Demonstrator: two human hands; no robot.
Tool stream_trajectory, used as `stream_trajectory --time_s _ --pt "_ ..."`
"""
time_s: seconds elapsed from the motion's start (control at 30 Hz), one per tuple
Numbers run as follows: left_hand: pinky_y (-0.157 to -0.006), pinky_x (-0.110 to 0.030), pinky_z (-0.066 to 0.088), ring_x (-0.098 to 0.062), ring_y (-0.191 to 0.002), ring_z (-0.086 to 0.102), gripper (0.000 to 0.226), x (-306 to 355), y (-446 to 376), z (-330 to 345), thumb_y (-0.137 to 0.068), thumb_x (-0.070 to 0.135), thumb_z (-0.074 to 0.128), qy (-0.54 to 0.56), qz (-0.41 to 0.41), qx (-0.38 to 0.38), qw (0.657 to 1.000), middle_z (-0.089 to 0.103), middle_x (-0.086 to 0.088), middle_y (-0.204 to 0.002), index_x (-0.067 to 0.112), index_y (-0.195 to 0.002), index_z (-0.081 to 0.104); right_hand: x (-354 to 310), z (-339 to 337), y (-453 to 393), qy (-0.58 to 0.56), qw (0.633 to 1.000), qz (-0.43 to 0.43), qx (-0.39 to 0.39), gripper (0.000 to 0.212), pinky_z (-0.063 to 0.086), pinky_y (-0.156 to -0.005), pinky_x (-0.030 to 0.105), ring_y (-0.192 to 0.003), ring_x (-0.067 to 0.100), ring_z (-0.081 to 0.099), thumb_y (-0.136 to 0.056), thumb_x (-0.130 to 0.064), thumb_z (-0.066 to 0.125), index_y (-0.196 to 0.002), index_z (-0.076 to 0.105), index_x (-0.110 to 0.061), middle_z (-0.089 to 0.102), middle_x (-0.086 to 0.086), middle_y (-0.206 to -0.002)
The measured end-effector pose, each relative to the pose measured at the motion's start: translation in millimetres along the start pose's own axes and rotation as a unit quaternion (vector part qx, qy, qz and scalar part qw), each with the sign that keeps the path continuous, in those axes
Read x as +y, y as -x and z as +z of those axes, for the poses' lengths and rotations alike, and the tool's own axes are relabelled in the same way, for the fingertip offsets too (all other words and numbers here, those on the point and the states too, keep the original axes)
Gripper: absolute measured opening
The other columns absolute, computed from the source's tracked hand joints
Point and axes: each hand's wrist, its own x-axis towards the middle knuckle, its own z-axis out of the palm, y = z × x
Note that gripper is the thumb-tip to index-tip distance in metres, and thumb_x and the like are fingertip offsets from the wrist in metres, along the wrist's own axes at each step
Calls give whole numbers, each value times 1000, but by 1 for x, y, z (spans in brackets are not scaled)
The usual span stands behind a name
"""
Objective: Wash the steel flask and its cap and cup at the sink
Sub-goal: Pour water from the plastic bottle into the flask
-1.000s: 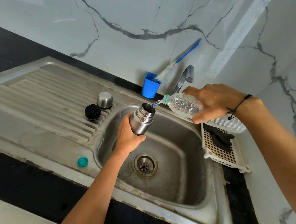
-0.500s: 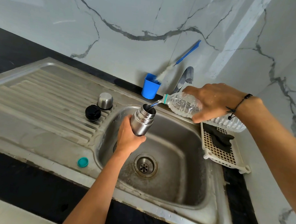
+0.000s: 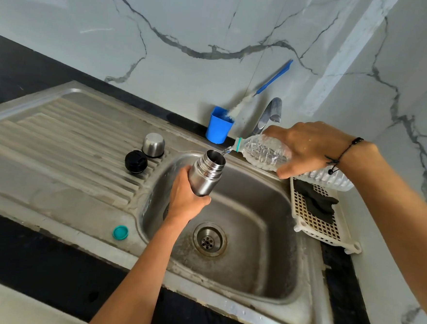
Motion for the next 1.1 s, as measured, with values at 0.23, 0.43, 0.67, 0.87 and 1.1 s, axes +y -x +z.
stream_trajectory --time_s 0.23,0.43,0.67,0.87,1.1 --pt "-87 -44 50 -24 -102 57 82 0 1 -1 -57 5 82 10 -5 -3 1000 55 -4 -118 18 -127 42 0 -2 1 3 1000 6 -3 79 30 -51 24 -65 8 50 -76 -49 68 -139 24 -32 56 -2 -72" --pt "-88 -45 49 -23 -104 56 82 0 0 -1 -57 6 82 8 -5 -5 1000 54 -3 -119 18 -128 41 1 -3 1 7 1000 5 0 80 31 -52 23 -65 6 47 -76 -49 67 -141 22 -33 56 -3 -75" --pt "-92 -45 48 -24 -108 54 84 -1 0 0 -58 6 82 5 -9 -7 1000 54 -4 -121 18 -130 40 3 -3 -1 10 1000 4 5 79 32 -52 24 -65 7 48 -75 -49 67 -139 24 -34 58 -1 -75" --pt "-91 -46 48 -24 -108 54 84 0 0 -1 -57 6 82 7 -7 -6 1000 54 -4 -121 18 -130 40 3 -3 -2 14 1000 5 8 80 36 -55 25 -66 7 48 -75 -50 67 -140 23 -34 57 -1 -73" --pt "-88 -40 47 -23 -104 55 84 2 2 1 -58 5 82 4 -5 -9 1000 54 -4 -119 17 -130 41 1 -7 0 18 1000 5 8 82 32 -53 24 -62 7 46 -76 -48 67 -142 21 -32 53 -2 -68"
